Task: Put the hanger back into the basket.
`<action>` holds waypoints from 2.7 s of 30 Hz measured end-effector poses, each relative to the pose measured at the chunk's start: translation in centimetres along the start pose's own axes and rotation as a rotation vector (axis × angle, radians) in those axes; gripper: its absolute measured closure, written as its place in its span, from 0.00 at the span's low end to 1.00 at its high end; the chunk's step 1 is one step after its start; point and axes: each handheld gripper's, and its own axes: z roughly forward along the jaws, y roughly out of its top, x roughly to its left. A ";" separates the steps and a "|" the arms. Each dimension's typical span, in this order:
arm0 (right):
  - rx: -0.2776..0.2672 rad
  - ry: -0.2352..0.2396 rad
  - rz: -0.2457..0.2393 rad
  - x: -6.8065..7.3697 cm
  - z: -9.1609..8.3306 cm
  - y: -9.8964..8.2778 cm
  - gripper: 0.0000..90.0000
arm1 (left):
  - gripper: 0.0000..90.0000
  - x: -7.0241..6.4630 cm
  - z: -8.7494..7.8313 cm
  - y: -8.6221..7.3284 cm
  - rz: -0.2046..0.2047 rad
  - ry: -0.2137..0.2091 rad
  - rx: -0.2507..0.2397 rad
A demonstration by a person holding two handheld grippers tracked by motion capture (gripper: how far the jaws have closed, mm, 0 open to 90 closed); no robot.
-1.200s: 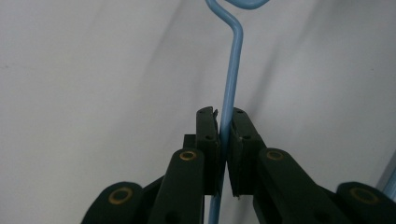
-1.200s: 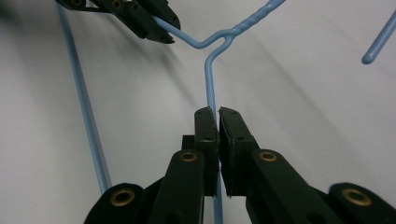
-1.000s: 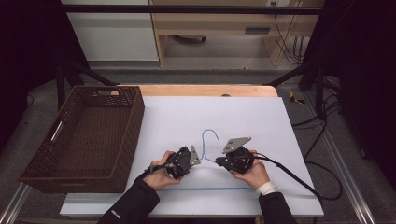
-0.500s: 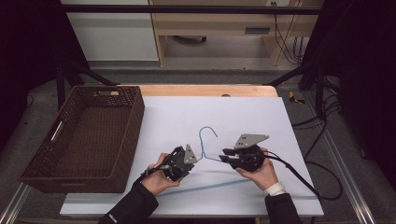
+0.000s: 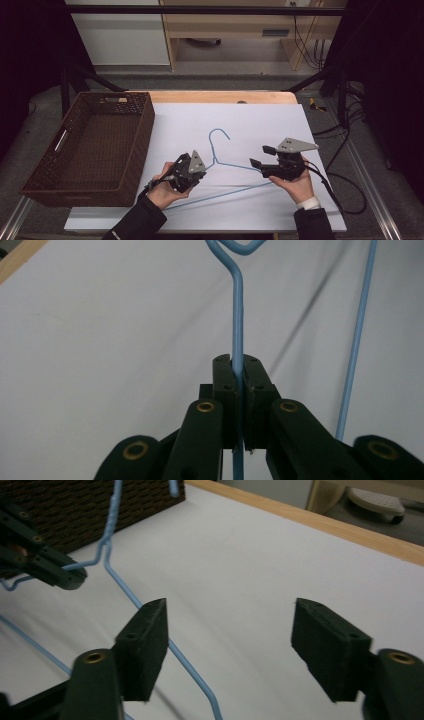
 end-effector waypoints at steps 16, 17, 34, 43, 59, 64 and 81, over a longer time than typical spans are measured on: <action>-0.070 -0.089 0.074 -1.7 -2.1 -0.9 0.05 | 0.96 1.5 -2.4 0.4 -0.111 0.078 -0.065; -0.071 -0.093 0.075 -1.8 -2.2 -0.9 0.05 | 0.96 1.7 -2.5 0.4 -0.113 0.084 -0.063; -0.047 -0.112 0.107 -1.7 -3.4 -3.1 0.04 | 0.96 2.7 -5.1 3.3 -0.105 0.156 -0.054; -0.039 -0.108 0.106 -1.5 -3.1 -3.4 0.04 | 0.96 4.1 -7.3 4.4 -0.118 0.143 -0.051; -0.026 -0.100 0.098 -1.3 -2.7 -3.5 0.04 | 0.96 8.8 -11.1 3.9 -0.186 0.220 -0.060; -0.029 -0.101 0.096 -1.3 -2.7 -3.5 0.04 | 0.96 9.8 -12.2 3.5 -0.198 0.241 -0.069; -0.030 -0.104 0.095 -1.3 -2.7 -3.5 0.03 | 0.96 13.0 -16.1 1.1 -0.223 0.305 -0.067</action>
